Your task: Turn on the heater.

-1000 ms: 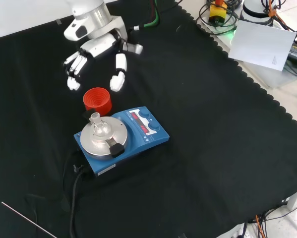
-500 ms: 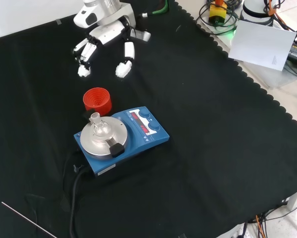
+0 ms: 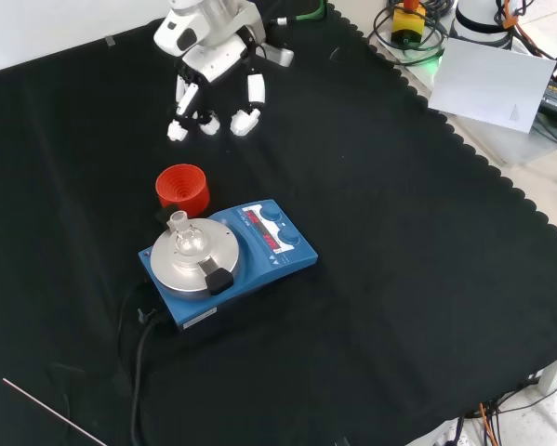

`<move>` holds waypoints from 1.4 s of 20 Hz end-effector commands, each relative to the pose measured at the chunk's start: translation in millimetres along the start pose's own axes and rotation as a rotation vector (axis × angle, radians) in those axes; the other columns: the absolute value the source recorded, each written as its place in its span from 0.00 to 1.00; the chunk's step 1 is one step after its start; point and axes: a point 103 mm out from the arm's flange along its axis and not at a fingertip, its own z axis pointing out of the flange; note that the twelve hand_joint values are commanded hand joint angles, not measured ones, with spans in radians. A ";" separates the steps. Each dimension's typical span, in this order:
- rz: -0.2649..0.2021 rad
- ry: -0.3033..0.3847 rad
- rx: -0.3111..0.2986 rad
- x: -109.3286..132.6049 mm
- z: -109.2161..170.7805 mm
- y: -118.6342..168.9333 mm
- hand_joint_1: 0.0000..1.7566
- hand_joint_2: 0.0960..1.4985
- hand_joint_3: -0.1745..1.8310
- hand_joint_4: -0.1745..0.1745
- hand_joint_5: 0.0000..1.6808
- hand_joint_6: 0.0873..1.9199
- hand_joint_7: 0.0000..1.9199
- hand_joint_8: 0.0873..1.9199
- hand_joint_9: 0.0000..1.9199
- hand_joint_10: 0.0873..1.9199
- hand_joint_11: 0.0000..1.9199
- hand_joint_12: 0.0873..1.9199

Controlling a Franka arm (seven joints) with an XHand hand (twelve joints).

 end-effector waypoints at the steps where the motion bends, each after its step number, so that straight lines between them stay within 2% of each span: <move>1: 0.025 -0.067 0.067 -13.0 19.6 -20.5 0.61 0.38 0.47 0.43 0.20 0.00 0.65 0.33 0.74 0.20 0.57 0.53; 9: 0.020 -0.102 0.109 -13.4 45.7 -32.6 0.68 0.40 0.47 0.38 0.20 0.00 0.73 0.39 0.84 0.20 0.78 0.34; 14: 0.014 -0.119 0.131 -10.8 55.0 -35.5 0.70 0.40 0.47 0.37 0.20 0.00 0.73 0.46 0.87 0.23 0.83 0.29; 21: -0.013 -0.159 0.176 0.7 61.4 -39.4 0.72 0.40 0.47 0.35 0.22 0.00 0.76 0.53 0.89 0.35 0.89 0.25; 25: -0.015 -0.193 0.204 5.2 62.9 -43.8 0.72 0.40 0.47 0.33 0.22 0.00 0.79 0.61 0.93 0.46 0.95 0.33; 26: -0.017 -0.203 0.213 7.7 63.4 -45.2 0.72 0.41 0.47 0.33 0.23 0.00 0.80 0.65 0.94 0.52 0.97 0.40; 28: -0.020 -0.217 0.228 12.2 63.8 -48.4 0.72 0.41 0.48 0.35 0.24 0.00 0.82 0.72 0.95 0.66 0.99 0.61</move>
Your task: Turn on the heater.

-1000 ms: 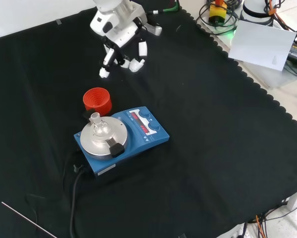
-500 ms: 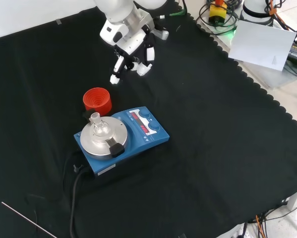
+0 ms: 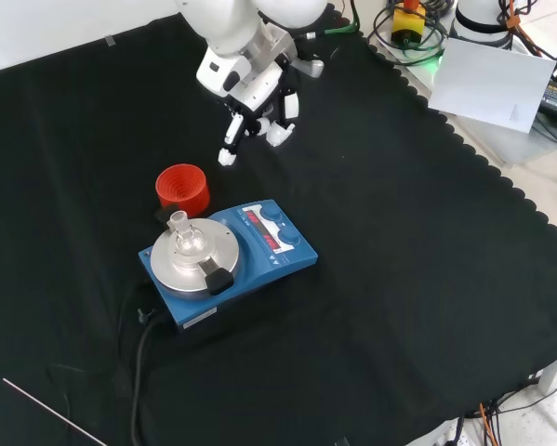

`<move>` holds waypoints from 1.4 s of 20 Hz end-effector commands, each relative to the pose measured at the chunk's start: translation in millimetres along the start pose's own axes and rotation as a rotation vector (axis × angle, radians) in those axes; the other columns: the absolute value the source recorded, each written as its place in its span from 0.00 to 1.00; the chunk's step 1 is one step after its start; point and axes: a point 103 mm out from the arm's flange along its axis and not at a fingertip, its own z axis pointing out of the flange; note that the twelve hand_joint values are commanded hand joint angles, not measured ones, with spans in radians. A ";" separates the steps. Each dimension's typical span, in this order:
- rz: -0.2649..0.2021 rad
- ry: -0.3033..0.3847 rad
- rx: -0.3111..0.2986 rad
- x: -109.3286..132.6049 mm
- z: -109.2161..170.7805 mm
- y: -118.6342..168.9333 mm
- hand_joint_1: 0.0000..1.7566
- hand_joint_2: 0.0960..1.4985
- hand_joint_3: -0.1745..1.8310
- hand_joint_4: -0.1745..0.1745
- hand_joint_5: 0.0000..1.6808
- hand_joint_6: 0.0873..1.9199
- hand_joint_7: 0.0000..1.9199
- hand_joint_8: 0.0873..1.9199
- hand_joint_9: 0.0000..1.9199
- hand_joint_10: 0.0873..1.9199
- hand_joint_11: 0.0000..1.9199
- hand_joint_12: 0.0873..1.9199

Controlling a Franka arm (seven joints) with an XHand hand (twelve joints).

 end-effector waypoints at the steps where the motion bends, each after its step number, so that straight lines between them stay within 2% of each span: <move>1: -0.008 -0.046 0.046 12.3 1.0 -7.6 0.72 0.42 0.48 0.35 0.25 0.00 0.83 0.75 0.95 0.72 1.00 0.69; 3: -0.010 -0.056 0.064 14.6 -0.3 -11.0 0.73 0.44 0.48 0.37 0.28 0.00 0.84 0.82 0.95 0.83 1.00 0.80; 5: -0.010 -0.067 0.101 17.9 -1.3 -13.3 0.77 0.46 0.50 0.38 0.28 0.00 0.86 0.87 0.95 0.89 1.00 0.83; 8: -0.017 -0.088 0.162 26.8 -0.6 -14.9 0.81 0.45 0.55 0.40 0.25 0.00 0.87 0.90 0.95 0.93 1.00 0.86; 15: -0.037 -0.135 0.249 49.2 4.2 -15.1 0.83 0.43 0.60 0.43 0.21 0.00 0.88 0.92 0.96 0.95 1.00 0.87; 23: -0.072 -0.164 0.277 71.6 7.1 -16.3 0.83 0.43 0.60 0.45 0.20 0.00 0.88 0.92 0.96 0.95 1.00 0.87; 28: -0.075 -0.176 0.298 78.0 11.4 -14.4 0.83 0.43 0.61 0.45 0.20 0.00 0.88 0.92 0.96 0.95 1.00 0.87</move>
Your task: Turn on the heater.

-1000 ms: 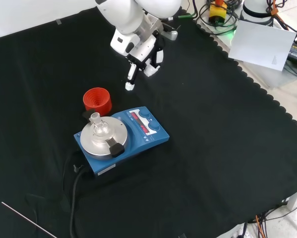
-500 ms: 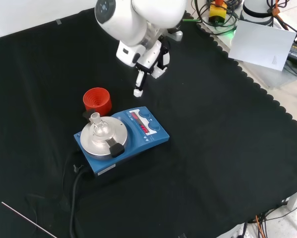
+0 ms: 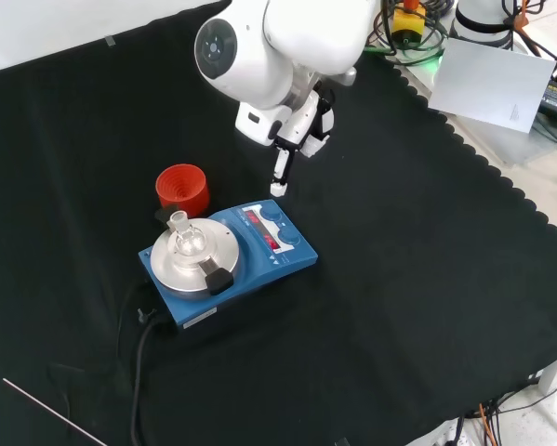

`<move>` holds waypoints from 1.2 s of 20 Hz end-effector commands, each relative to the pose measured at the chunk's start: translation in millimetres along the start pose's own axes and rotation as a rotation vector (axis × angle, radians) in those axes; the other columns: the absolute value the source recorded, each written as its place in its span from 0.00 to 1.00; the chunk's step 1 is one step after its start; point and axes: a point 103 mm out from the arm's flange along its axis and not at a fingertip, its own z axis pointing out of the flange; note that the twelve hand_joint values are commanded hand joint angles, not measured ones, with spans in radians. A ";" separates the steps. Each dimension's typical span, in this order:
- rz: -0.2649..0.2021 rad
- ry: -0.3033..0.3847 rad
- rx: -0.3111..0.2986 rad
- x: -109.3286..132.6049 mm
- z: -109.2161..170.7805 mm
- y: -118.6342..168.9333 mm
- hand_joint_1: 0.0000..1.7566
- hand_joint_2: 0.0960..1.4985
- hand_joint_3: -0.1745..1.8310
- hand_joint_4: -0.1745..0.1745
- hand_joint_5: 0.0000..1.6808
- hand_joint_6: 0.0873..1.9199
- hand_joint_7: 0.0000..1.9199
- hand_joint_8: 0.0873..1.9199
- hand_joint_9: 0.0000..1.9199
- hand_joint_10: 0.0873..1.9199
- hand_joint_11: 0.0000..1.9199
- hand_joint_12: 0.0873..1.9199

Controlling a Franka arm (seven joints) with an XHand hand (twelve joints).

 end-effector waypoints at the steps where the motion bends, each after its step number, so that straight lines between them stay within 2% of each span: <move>1: -0.006 -0.015 0.020 8.5 1.5 3.1 0.83 0.43 0.61 0.46 0.20 0.00 0.88 0.92 0.96 0.95 1.00 0.87; 14: -0.036 -0.049 0.057 39.9 6.1 15.3 0.83 0.42 0.62 0.47 0.18 0.00 0.88 0.92 0.96 0.95 1.00 0.87; 24: -0.034 -0.057 0.076 42.2 9.6 26.8 0.83 0.41 0.62 0.48 0.18 0.00 0.89 0.92 0.97 0.94 1.00 0.87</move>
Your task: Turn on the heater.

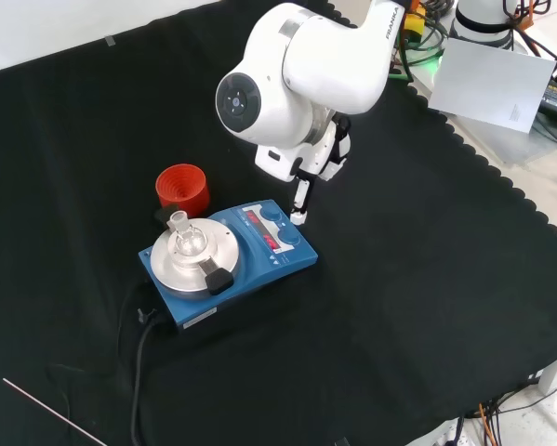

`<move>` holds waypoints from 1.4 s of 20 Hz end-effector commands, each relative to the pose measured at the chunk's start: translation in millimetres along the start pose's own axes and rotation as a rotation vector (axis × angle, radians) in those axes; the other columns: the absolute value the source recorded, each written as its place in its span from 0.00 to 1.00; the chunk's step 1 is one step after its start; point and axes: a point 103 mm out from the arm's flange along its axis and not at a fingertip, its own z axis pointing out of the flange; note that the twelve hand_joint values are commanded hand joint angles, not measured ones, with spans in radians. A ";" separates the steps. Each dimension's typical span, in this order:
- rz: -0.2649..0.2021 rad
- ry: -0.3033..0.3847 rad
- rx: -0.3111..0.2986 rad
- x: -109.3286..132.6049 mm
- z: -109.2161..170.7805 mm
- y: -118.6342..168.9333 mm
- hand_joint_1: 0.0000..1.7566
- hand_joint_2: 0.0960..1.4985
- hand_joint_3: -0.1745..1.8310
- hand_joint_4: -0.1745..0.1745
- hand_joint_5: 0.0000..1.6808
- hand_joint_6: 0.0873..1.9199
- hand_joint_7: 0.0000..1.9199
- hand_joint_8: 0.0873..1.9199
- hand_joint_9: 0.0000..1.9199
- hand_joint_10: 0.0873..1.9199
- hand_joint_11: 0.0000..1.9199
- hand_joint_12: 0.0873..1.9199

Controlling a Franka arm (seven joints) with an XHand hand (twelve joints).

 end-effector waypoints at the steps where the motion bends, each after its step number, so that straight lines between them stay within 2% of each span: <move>1: 0.005 -0.002 0.013 -2.1 2.1 5.3 0.83 0.41 0.63 0.48 0.18 0.00 0.89 0.92 0.97 0.94 1.00 0.87; 20: 0.014 0.001 0.037 -11.0 5.3 12.0 0.83 0.41 0.63 0.48 0.18 0.00 0.89 0.93 0.97 0.94 1.00 0.87; 28: 0.026 -0.019 0.033 -11.3 8.8 17.8 0.84 0.41 0.64 0.48 0.18 0.00 0.89 0.93 0.97 0.94 1.00 0.87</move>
